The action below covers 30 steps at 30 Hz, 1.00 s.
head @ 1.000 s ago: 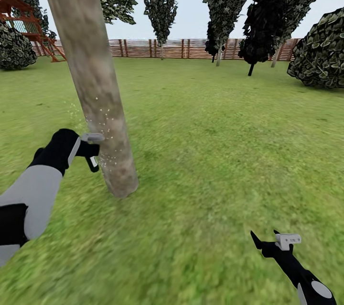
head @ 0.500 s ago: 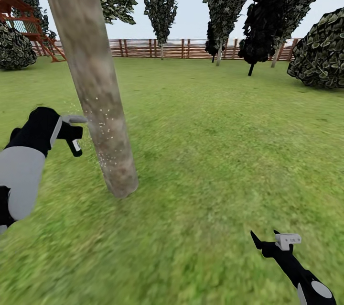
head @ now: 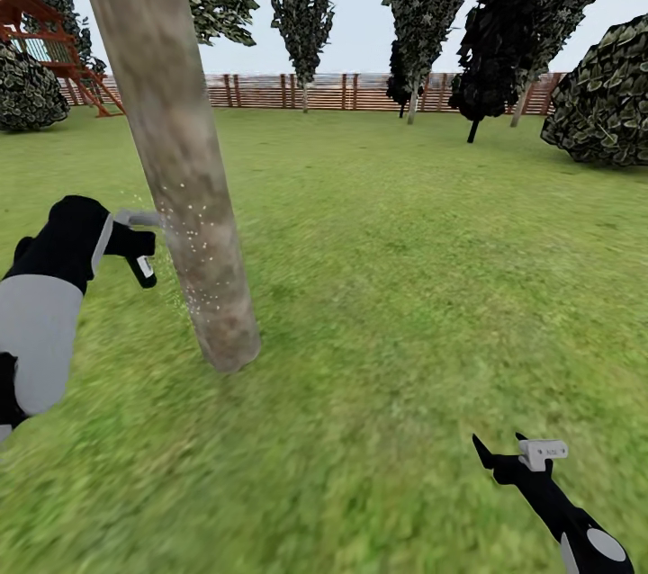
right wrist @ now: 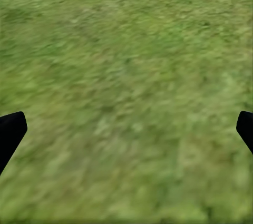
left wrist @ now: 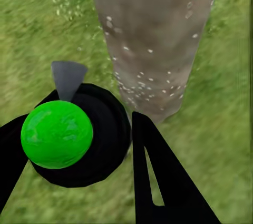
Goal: In the garden, pick up the pesticide atomizer on the floor and spray pesticide onto both trees until each tree trunk is fully covered.
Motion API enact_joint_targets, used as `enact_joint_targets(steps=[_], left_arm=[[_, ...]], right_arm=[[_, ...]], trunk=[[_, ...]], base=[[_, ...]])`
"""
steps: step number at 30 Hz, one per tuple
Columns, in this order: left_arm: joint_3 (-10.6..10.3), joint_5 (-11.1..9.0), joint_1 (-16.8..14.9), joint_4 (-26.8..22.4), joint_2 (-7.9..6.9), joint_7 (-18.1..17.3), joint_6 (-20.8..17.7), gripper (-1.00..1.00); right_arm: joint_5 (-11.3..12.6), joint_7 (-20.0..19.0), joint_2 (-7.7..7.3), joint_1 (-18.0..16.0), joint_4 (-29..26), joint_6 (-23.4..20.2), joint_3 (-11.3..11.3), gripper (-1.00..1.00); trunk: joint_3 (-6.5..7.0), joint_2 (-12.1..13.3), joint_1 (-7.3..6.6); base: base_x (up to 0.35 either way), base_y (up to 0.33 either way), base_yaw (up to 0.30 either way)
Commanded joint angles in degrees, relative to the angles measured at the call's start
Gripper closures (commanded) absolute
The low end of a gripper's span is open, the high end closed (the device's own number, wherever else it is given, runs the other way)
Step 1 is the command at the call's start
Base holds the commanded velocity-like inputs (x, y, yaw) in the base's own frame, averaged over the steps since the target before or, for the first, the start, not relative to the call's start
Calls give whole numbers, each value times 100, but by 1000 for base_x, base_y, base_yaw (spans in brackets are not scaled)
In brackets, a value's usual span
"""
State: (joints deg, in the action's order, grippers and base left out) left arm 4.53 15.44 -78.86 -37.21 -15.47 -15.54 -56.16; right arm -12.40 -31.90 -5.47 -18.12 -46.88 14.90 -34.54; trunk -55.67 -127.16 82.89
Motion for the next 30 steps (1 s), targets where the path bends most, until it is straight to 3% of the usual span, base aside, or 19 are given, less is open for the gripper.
enact_joint_targets(steps=[1,4,6,8,10,15,21,23,27,28,30], left_arm=[[11,66,10,-14,18,-55,-10,100],[0,54,82,24,48,-58,49,100],[-56,45,345,127,60,-69,175,100],[-126,33,763,182,94,-72,711,100],[-140,30,917,384,101,-72,940,100],[-146,25,985,1143,103,-72,1695,100],[-114,16,1017,1235,46,-79,1785,100],[-111,10,1295,1185,35,-81,1809,100],[-95,-18,1900,1172,56,-55,2555,100],[-24,-174,2034,1195,55,-59,2707,100],[117,-742,2286,1220,55,-76,2820,100]], right_arm=[[-60,-26,3,-7,-1,39,-27,-100],[-60,-26,3,-7,-1,39,-27,-100],[-60,-26,2,-7,-2,39,-27,-100],[-60,-26,3,-7,0,39,-27,-100],[-60,-26,5,-7,3,39,-27,-100],[-60,-26,5,-7,4,39,-27,-100],[-60,-26,10,-7,4,39,-27,-100],[-60,-26,6,-7,2,39,-27,-100],[-60,-33,7,-7,-112,32,-27,-100],[-60,-36,5,-7,-167,31,-27,-100],[-60,-35,3,-7,-199,30,-27,-100]], trunk=[[-5,-2,-1],[-5,-2,-1],[-5,-2,-1],[-5,-2,-1],[-5,-2,-1],[-5,-2,-1],[-5,-2,-1],[-5,-2,-1],[-5,-2,-1],[-5,-2,-1],[-5,-2,-1]], base=[[0,0,0],[0,0,0],[0,0,0],[0,0,0],[0,0,0],[0,0,0],[0,0,0],[0,0,0],[0,0,0],[0,0,0],[56,-8,0]])
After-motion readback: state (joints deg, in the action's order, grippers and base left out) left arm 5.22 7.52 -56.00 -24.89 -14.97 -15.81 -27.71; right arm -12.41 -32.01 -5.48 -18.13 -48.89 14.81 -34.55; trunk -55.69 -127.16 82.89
